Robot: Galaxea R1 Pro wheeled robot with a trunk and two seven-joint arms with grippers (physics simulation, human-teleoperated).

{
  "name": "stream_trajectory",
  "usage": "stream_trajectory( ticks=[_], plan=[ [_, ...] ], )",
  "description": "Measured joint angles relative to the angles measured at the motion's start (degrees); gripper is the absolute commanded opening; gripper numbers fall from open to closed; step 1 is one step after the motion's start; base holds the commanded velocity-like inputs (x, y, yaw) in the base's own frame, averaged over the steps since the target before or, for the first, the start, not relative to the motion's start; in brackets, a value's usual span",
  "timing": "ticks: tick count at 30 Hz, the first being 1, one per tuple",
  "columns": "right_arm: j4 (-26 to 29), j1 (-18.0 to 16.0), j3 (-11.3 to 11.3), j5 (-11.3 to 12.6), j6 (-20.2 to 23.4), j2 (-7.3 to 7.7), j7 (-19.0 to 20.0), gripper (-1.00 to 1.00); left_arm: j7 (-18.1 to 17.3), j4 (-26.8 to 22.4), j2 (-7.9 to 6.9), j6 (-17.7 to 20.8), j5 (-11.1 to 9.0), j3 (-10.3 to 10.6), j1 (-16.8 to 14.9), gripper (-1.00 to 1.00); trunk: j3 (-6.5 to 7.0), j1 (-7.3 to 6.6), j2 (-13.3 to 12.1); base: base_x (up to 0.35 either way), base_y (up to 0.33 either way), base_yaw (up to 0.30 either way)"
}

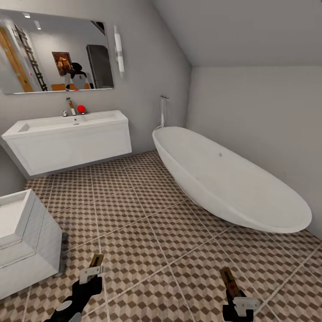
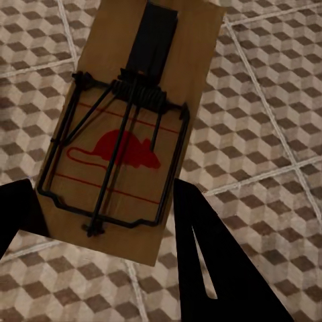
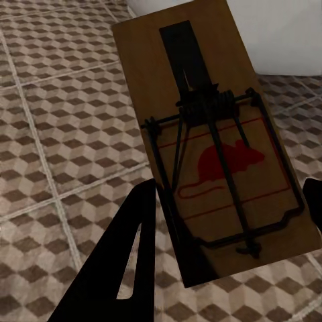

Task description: Take the four mousetraps from the cabinet in the bathroom and place them on the bathroom floor. Make sure all four end up on the same floor surface, and ensure that at least two of them are either under or directly next to the same bathroom sink.

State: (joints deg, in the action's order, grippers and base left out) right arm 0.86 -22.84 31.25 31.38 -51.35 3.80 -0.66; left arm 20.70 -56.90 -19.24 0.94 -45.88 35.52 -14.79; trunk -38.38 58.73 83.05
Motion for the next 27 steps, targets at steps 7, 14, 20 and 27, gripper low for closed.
stream_trajectory(
  ticks=[7,14,20,27],
  plan=[
    [0.0,0.0,0.0,0.0,-0.2,0.14,-0.1,-1.0,-0.2,-0.4,0.48,-0.3,0.1,0.3,0.0,-1.0,0.0,0.0,0.0,0.0,0.0,0.018],
    [0.0,0.0,0.0,0.1,-0.1,0.11,-1.2,-1.0,-0.2,0.6,1.43,-0.3,0.2,0.3,0.0,-1.0,0.0,-0.02,0.0,0.072,0.0,0.2],
    [0.0,0.0,0.0,0.1,-0.1,0.06,-1.6,-1.0,-0.2,2.7,2.79,-0.3,0.2,0.2,0.0,-1.0,0.0,-0.03,0.0,0.298,0.0,0.266],
    [0.0,0.0,0.0,0.1,-0.1,0.06,-1.6,-1.0,-0.2,4.1,2.96,-1.6,0.3,0.2,0.0,-1.0,0.0,-0.02,0.0,0.282,0.0,0.257]
  ],
)
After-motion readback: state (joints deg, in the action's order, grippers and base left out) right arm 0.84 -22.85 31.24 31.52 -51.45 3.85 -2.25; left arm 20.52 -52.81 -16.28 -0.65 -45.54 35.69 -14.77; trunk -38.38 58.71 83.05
